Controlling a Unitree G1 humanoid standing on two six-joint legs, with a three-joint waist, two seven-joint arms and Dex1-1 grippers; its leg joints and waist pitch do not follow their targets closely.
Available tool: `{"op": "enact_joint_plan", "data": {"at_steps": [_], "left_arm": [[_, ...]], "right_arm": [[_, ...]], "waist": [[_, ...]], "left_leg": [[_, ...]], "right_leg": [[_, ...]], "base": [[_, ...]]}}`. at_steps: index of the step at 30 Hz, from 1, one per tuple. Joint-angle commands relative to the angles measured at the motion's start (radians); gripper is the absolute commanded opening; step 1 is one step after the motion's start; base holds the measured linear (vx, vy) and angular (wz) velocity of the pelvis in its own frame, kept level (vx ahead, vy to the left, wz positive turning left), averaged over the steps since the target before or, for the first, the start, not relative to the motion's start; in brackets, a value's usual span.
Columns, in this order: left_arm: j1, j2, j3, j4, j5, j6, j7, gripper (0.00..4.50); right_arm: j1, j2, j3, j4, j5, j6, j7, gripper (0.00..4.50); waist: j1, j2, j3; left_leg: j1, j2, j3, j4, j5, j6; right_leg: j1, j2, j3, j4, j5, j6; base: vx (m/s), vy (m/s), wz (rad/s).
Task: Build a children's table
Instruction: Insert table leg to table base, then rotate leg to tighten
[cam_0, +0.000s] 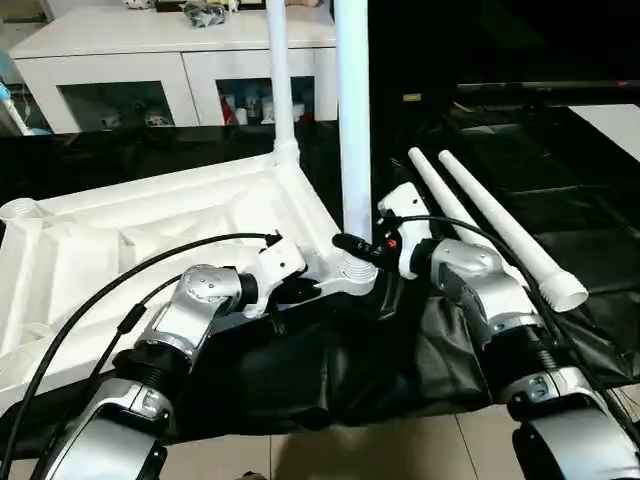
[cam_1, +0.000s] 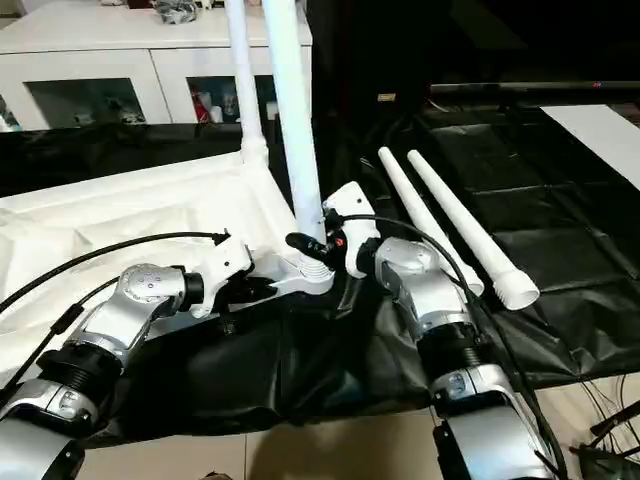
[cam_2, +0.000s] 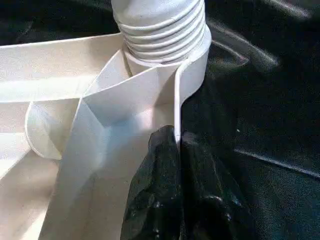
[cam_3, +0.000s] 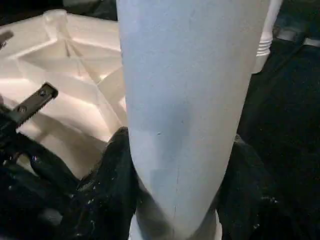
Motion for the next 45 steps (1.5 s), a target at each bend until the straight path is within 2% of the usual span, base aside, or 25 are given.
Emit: {"op": "enact_joint_plan", "data": {"at_steps": [1, 5, 7, 10, 14, 16, 18, 24, 28, 32, 34, 36, 38, 39, 41, 44, 45], "left_arm": [[0.013, -0.007, -0.01, -0.018, -0.003, -0.004, -0.009, 0.0], [0.012, -0.006, -0.01, -0.017, -0.005, -0.004, -0.01, 0.0], [0.012, -0.006, -0.01, -0.017, -0.005, -0.004, -0.011, 0.0], [0.01, -0.007, -0.01, -0.017, -0.008, -0.002, -0.012, 0.0], [0.009, -0.005, -0.011, -0.015, -0.008, -0.002, -0.014, 0.0], [0.008, -0.005, -0.012, -0.015, -0.006, -0.002, -0.013, 0.0], [0.008, -0.007, -0.012, -0.016, -0.006, -0.001, -0.013, 0.0], [0.014, -0.008, -0.011, -0.027, -0.007, 0.004, -0.011, 0.0], [0.02, -0.005, -0.011, -0.032, -0.009, 0.008, -0.014, 0.0], [0.021, -0.004, -0.011, -0.035, -0.009, 0.011, -0.015, 0.0], [0.022, -0.003, -0.011, -0.036, -0.01, 0.012, -0.015, 0.0], [0.023, -0.002, -0.011, -0.039, -0.009, 0.013, -0.016, 0.0], [0.027, 0.001, -0.012, -0.043, -0.011, 0.015, -0.018, 0.0], [0.027, 0.001, -0.012, -0.043, -0.011, 0.015, -0.018, 0.0], [0.027, 0.002, -0.012, -0.043, -0.012, 0.015, -0.018, 0.0], [0.028, 0.003, -0.014, -0.046, -0.012, 0.016, -0.02, 0.0], [0.028, 0.003, -0.014, -0.046, -0.012, 0.016, -0.021, 0.0]], "right_arm": [[0.08, 0.0, 0.006, 0.084, -0.015, 0.081, -0.02, 1.84], [0.103, 0.003, -0.033, 0.084, 0.009, 0.093, -0.038, 1.84], [0.105, 0.003, -0.035, 0.082, 0.011, 0.095, -0.039, 1.84], [0.151, -0.009, -0.045, 0.034, 0.023, 0.116, -0.044, 1.84], [0.195, -0.025, -0.002, -0.041, -0.002, 0.122, -0.028, 1.84], [0.21, -0.035, 0.044, -0.082, -0.035, 0.118, -0.008, 1.84], [0.216, -0.039, 0.075, -0.11, -0.05, 0.122, 0.004, 1.84], [0.221, -0.027, 0.105, -0.175, -0.055, 0.161, -0.009, 1.84], [0.198, -0.016, 0.107, -0.152, -0.044, 0.169, -0.002, 1.84], [0.156, -0.016, 0.106, -0.106, -0.041, 0.198, 0.028, 1.84], [0.14, -0.017, 0.101, -0.084, -0.036, 0.221, 0.04, 1.84], [0.123, -0.016, 0.084, -0.053, -0.041, 0.226, 0.029, 1.84], [0.093, -0.005, 0.038, 0.004, -0.025, 0.246, 0.0, 1.84], [0.093, -0.005, 0.038, 0.004, -0.025, 0.246, 0.0, 1.84], [0.083, -0.001, 0.021, 0.024, -0.016, 0.254, -0.013, 1.84], [0.062, 0.004, -0.008, 0.085, -0.017, 0.248, -0.05, 1.84], [0.06, 0.004, -0.009, 0.089, -0.019, 0.245, -0.051, 1.84]], "waist": [[-0.003, -0.003, -0.043], [-0.003, 0.0, -0.043], [-0.003, 0.0, -0.043], [-0.001, 0.0, -0.041], [0.008, 0.001, -0.042], [0.008, -0.001, -0.041], [0.01, -0.003, -0.04], [0.01, -0.009, -0.036], [0.008, -0.008, -0.035], [0.002, -0.011, -0.031], [0.001, -0.011, -0.031], [0.0, -0.011, -0.03], [-0.005, -0.012, -0.03], [-0.007, -0.011, -0.029], [-0.01, -0.011, -0.026], [-0.019, -0.011, -0.025], [-0.021, -0.008, -0.025]], "left_leg": [[0.042, 0.075, -0.058, -0.094, -0.558, -0.045], [0.041, 0.077, -0.057, -0.1, -0.553, -0.045], [0.041, 0.077, -0.057, -0.101, -0.558, -0.047], [0.043, 0.076, -0.056, -0.102, -0.568, -0.048], [0.042, 0.077, -0.055, -0.105, -0.538, -0.041], [0.038, 0.076, -0.055, -0.105, -0.526, -0.037], [0.04, 0.075, -0.053, -0.105, -0.52, -0.034], [0.038, 0.077, -0.057, -0.109, -0.518, -0.029], [0.038, 0.076, -0.057, -0.109, -0.522, -0.03], [0.038, 0.075, -0.061, -0.108, -0.543, -0.034], [0.043, 0.075, -0.062, -0.106, -0.553, -0.037], [0.041, 0.076, -0.064, -0.108, -0.562, -0.041], [0.041, 0.075, -0.065, -0.108, -0.575, -0.046], [0.042, 0.075, -0.067, -0.108, -0.583, -0.047], [0.049, 0.073, -0.069, -0.105, -0.62, -0.054], [0.047, 0.073, -0.075, -0.108, -0.654, -0.063], [0.05, 0.073, -0.077, -0.109, -0.673, -0.069]], "right_leg": [[-0.001, -0.089, 0.053, -0.103, -0.568, -0.136], [0.002, -0.087, 0.051, -0.103, -0.535, -0.145], [0.001, -0.088, 0.052, -0.103, -0.534, -0.146], [-0.001, -0.087, 0.053, -0.107, -0.543, -0.138], [0.0, -0.087, 0.056, -0.108, -0.534, -0.128], [0.004, -0.088, 0.055, -0.107, -0.533, -0.13], [0.001, -0.089, 0.056, -0.11, -0.556, -0.123], [0.001, -0.089, 0.056, -0.113, -0.59, -0.107], [-0.001, -0.091, 0.057, -0.115, -0.606, -0.104], [-0.004, -0.093, 0.054, -0.119, -0.659, -0.09], [-0.008, -0.093, 0.054, -0.122, -0.68, -0.082], [-0.008, -0.092, 0.053, -0.123, -0.683, -0.079], [-0.009, -0.093, 0.052, -0.121, -0.686, -0.081], [-0.009, -0.094, 0.051, -0.123, -0.696, -0.08], [-0.017, -0.093, 0.048, -0.131, -0.741, -0.062], [-0.015, -0.093, 0.042, -0.13, -0.749, -0.057], [-0.017, -0.092, 0.041, -0.132, -0.754, -0.053]], "base": [[0.0, 0.0, 0.0], [0.0, 0.0, 0.0], [0.0, 0.0, 0.0], [0.0, 0.0, 0.0], [0.0, 0.0, 0.0], [0.0, 0.0, 0.0], [0.0, 0.0, 0.0], [0.0, 0.0, 0.0], [0.0, 0.0, 0.0], [0.0, 0.0, 0.0], [0.0, 0.0, 0.0], [0.0, 0.0, 0.0], [0.0, 0.0, 0.0], [0.0, 0.0, 0.0], [0.0, 0.0, 0.0], [0.0, 0.0, 0.0], [0.0, 0.0, 0.0]]}}
